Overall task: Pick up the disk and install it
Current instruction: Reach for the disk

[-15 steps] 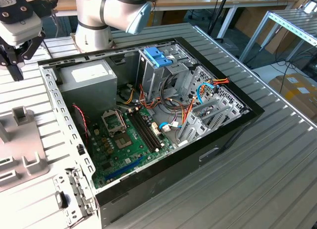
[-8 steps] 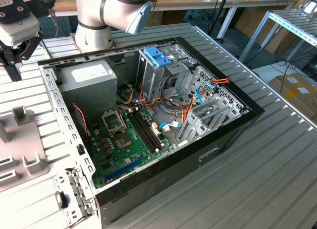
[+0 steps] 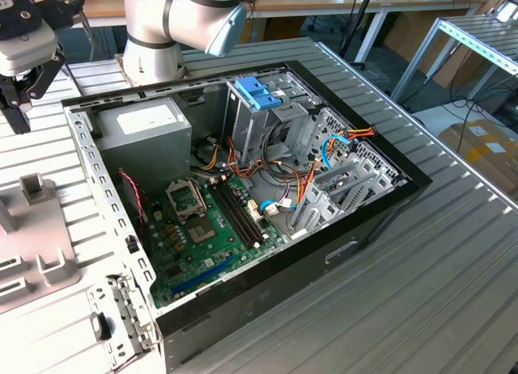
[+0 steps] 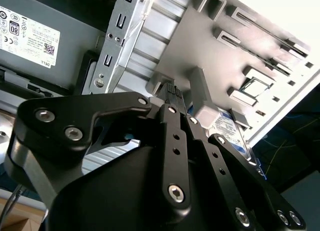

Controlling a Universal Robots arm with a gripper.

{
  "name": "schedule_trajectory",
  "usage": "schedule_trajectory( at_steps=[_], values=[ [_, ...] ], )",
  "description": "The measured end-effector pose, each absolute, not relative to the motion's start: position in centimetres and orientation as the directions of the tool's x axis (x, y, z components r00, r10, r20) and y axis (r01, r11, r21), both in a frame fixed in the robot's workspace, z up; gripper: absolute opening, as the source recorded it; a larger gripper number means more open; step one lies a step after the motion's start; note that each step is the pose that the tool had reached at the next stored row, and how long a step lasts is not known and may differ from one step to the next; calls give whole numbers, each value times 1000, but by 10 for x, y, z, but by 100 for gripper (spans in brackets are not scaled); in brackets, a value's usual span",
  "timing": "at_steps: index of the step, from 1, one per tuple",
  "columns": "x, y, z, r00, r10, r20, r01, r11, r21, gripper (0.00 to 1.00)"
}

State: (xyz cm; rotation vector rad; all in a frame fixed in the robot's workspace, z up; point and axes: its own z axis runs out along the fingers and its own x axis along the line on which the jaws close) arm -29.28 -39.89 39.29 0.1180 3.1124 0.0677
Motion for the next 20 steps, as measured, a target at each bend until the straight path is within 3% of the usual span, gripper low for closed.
schedule_trajectory(
  at_steps=[20],
  values=[
    [-306, -399, 393, -997, 76, -24, 75, 996, 44, 11]
  ],
)
